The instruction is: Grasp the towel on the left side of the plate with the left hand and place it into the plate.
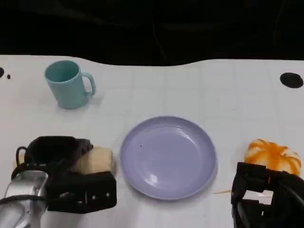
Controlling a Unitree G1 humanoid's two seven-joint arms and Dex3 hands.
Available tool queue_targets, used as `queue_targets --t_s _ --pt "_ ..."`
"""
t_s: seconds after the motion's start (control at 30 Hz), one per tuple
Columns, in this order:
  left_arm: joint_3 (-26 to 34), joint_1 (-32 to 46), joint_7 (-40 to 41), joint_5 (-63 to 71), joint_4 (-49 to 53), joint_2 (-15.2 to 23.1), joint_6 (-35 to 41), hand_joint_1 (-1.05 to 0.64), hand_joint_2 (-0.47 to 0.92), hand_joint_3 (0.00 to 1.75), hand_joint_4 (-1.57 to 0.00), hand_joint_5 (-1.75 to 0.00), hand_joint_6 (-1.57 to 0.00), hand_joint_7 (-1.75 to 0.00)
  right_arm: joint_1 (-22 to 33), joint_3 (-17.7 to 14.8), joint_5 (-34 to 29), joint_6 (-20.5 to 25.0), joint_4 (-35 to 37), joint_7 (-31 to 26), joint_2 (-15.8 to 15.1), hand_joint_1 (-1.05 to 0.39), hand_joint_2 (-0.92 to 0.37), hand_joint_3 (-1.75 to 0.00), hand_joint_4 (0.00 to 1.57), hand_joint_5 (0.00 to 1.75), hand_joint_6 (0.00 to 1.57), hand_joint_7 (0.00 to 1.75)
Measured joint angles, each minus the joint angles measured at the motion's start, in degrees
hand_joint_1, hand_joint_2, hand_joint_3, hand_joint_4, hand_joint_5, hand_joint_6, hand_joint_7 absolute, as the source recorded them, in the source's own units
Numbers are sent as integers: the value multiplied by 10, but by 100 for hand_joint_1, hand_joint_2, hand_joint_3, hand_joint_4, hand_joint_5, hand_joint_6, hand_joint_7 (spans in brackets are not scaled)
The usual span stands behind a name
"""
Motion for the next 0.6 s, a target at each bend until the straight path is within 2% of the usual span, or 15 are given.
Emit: queue_targets --t_s 0.03,0.07,0.13,0.3,0.33,0.37,0.43,0.5,0.6 --pt "2 6 17 -3 1 1 -9 -23 91 15 -88 -173 -85 -113 0 0 0 0 0 0 0 -1 -47 -145 85 175 75 157" --pt "5 14 39 -8 1 1 -19 -23 92 20 -88 -174 -70 -149 -1 0 0 0 0 0 0 -1 -47 -145 85 175 75 157" --pt "11 28 77 -15 1 0 -36 -22 92 25 -87 -174 -61 -168 -2 0 0 0 0 0 0 -1 -47 -145 85 175 75 157" --pt "34 48 114 -21 -27 0 -39 -23 91 29 -84 -175 -52 -174 -4 0 0 1 0 2 0 -2 -47 -144 84 175 74 157" --pt "39 50 115 -21 -37 0 -35 -22 86 40 -86 -175 -55 -175 -4 0 0 1 0 2 -1 -1 -47 -144 84 175 74 157" --pt "44 52 118 -21 -49 -1 -31 -21 70 72 -89 -175 -59 -175 -4 0 0 1 0 2 -1 -1 -47 -144 84 175 74 157" --pt "56 54 132 -23 -73 -7 -29 -21 59 98 -89 -175 -61 -175 -3 0 0 1 0 2 -1 -1 -48 -144 84 175 74 157" --pt "63 56 137 -31 -98 -11 -30 -20 52 108 -90 -175 -63 -175 -3 0 0 2 -1 2 -1 0 -48 -144 84 175 74 157" --pt "63 59 138 -35 -135 -16 -42 -22 47 110 -90 -175 -64 -175 -2 0 0 3 -1 2 -1 0 -48 -144 84 175 74 158"
